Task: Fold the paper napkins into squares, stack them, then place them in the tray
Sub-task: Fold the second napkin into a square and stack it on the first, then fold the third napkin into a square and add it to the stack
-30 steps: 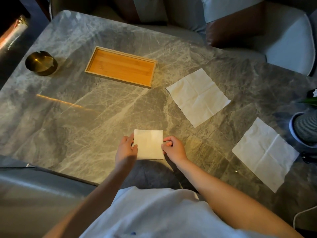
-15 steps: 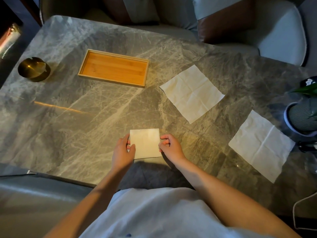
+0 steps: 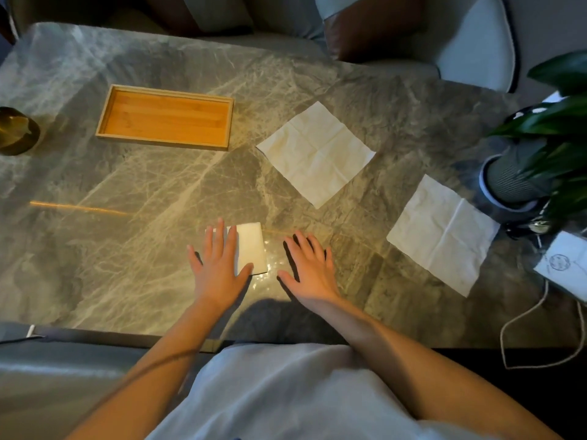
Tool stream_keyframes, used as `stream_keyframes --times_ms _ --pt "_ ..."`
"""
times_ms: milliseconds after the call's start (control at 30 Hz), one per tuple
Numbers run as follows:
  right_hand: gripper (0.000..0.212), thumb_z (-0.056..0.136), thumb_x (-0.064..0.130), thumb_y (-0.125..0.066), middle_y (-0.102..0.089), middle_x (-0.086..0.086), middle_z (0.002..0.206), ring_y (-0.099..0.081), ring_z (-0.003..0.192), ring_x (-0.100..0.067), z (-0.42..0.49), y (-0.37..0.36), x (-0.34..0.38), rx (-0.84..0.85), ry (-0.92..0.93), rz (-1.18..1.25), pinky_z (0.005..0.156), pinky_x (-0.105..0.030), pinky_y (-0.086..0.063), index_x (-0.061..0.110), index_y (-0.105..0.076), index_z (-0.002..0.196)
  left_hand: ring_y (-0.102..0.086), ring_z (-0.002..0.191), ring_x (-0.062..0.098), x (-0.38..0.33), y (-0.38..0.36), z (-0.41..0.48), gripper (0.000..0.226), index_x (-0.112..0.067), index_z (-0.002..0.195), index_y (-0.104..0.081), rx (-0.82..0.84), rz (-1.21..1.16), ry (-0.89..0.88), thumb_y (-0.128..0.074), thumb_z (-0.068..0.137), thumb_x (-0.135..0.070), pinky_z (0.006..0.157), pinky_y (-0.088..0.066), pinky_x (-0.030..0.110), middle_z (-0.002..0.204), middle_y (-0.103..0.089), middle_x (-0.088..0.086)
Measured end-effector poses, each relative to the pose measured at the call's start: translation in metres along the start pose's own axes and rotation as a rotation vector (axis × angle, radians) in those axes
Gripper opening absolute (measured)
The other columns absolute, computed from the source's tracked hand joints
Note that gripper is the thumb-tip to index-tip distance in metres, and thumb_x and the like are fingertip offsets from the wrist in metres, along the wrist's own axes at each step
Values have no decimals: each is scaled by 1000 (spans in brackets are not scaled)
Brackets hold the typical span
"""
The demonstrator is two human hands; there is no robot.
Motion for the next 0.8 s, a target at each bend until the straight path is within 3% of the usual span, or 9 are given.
stream_keyframes --times_ms 200,467,800 --pt "72 93 54 -40 3 4 163 6 149 -22 -23 17 -62 2 -67 -48 116 -55 2 31 -3 151 11 147 24 -70 -6 9 83 -24 150 3 0 49 -141 -45 90 -54 113 3 60 160 10 2" --pt "73 92 54 -42 -4 1 163 -2 149 -24 -71 43 -168 -21 -203 -61 115 -58 -9 30 -5 151 12 146 22 -187 -38 4 79 -24 149 4 37 46 -282 -40 91 -54 113 9 58 160 9 1" --pt "71 96 53 -37 9 4 162 10 149 -21 -113 74 -275 10 -354 9 117 -57 -1 30 1 152 8 147 22 -292 -97 16 85 -22 150 2 220 132 -404 -44 88 -58 115 1 57 161 6 1"
Point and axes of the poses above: each hand's wrist, its own z-axis towards the middle knuckle, its own y-axis out of the back of the hand, x = y × z, the point moved 8 cm from there along z, towards the middle knuckle
